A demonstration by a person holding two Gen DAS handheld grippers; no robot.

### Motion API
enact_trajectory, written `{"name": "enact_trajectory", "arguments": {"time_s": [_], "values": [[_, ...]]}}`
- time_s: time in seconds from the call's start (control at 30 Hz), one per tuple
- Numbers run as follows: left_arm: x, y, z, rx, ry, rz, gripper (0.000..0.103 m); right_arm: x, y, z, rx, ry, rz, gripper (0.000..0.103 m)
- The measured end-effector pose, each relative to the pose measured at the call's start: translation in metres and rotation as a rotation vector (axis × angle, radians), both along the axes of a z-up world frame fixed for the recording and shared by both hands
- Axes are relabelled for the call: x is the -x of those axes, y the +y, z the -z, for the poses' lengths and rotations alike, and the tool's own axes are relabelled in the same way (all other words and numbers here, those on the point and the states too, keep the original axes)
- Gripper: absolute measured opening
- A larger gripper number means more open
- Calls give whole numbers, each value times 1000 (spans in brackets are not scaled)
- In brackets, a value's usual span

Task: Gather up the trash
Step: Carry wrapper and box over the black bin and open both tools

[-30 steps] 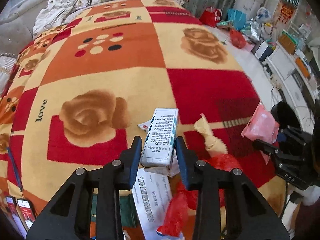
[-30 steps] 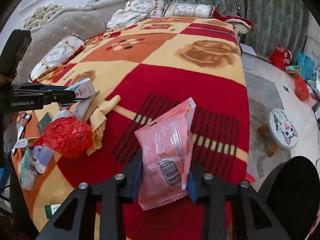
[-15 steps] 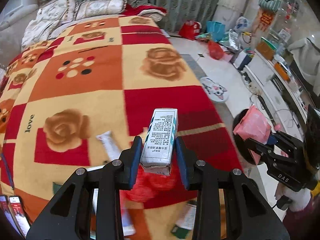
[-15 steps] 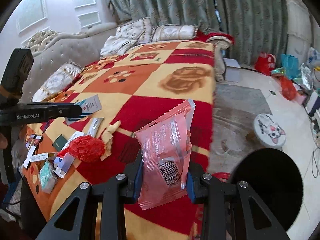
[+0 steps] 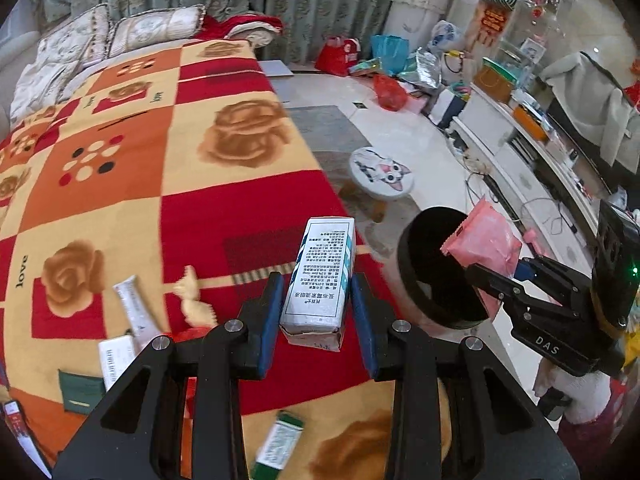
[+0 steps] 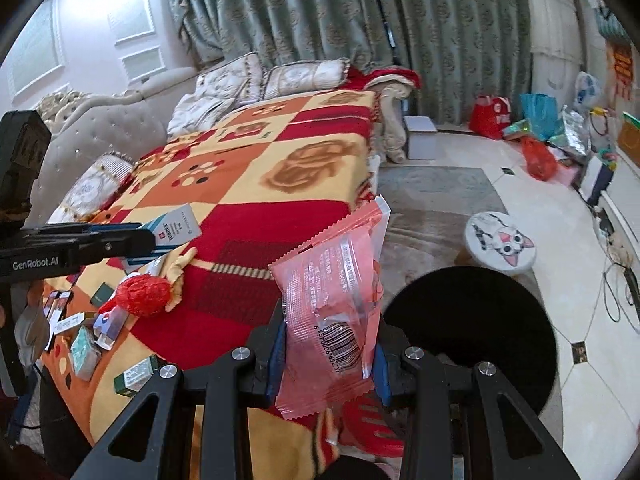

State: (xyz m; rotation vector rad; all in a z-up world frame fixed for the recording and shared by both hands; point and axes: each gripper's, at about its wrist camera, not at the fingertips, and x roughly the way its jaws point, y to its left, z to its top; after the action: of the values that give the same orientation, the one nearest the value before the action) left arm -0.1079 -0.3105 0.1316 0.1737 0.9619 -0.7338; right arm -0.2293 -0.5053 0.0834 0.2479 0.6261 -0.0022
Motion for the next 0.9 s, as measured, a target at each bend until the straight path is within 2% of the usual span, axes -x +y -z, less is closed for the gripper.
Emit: {"name": "enact_trajectory", "arguments": {"time_s": [0.2,0.37,0.67,0.9], "values": [[16,-31,-4,16,8,54,32,22,-37,1,-10,5,94,34],[25,-63,5,20,49,94,32,32,-65,14,-56,28,158,34],[29,-114,35,15,138,110,32,26,-89,38,-94,71,185,34],[30,-140,44,5,157,116,32,25,-104,48,-115,87,218,38]]}}
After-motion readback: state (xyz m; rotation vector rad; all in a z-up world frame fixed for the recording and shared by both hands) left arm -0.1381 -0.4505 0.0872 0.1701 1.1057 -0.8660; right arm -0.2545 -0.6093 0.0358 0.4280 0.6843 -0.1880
